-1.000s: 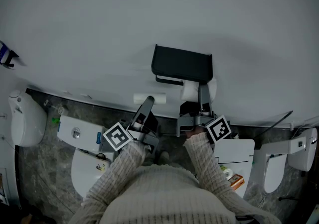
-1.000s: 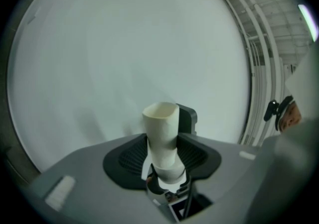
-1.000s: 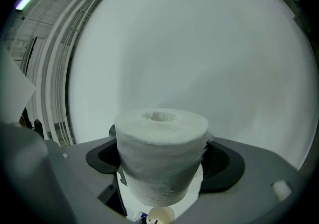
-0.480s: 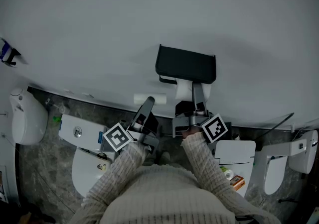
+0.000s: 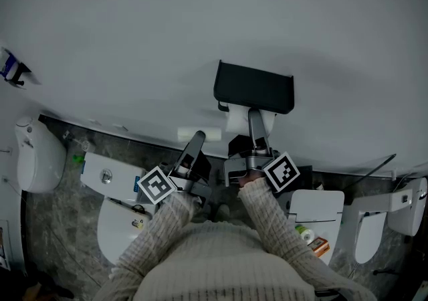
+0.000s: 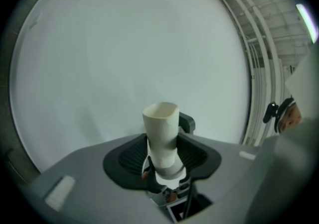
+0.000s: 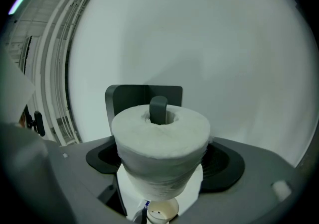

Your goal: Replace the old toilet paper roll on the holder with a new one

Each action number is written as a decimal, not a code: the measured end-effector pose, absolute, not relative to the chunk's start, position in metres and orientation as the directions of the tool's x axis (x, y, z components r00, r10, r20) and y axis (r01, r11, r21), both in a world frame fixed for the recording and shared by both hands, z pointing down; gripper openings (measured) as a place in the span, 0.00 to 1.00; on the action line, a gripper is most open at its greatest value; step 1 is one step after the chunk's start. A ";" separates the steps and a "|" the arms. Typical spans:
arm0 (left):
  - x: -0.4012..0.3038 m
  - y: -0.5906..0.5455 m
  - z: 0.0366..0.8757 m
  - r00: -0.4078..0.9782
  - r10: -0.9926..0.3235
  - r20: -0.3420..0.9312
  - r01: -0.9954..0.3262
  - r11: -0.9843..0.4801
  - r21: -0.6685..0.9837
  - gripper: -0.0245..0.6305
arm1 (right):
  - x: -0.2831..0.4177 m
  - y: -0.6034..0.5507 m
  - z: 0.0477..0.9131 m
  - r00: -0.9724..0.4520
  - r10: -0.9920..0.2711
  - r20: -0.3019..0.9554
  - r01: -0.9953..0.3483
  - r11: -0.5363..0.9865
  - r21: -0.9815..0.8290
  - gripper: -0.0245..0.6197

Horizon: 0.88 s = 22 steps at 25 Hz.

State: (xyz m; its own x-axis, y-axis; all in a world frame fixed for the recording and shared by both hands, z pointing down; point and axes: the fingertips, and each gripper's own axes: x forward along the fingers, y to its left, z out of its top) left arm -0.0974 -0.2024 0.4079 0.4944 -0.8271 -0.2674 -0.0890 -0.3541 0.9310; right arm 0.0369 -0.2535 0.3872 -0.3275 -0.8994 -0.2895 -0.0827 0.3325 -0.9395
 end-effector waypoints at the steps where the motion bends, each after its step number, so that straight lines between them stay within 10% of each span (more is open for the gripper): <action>1: -0.100 -0.203 0.408 0.495 -0.826 -0.269 -0.088 -0.355 0.931 0.30 | 0.033 -0.254 0.387 -0.329 -0.899 -0.288 -0.083 0.331 -0.940 0.73; 22: -0.089 -0.200 0.406 0.526 -0.805 -0.273 -0.071 -0.362 0.929 0.30 | 0.035 -0.244 0.389 -0.379 -0.882 -0.279 -0.070 0.328 -0.942 0.73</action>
State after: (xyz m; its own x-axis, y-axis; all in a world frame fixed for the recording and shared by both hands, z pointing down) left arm -0.0893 -0.2000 0.4061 0.5264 -0.8050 -0.2735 -0.0714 -0.3624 0.9293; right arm 0.0346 -0.2441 0.3886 -0.3787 -0.8824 -0.2794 -0.0701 0.3283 -0.9420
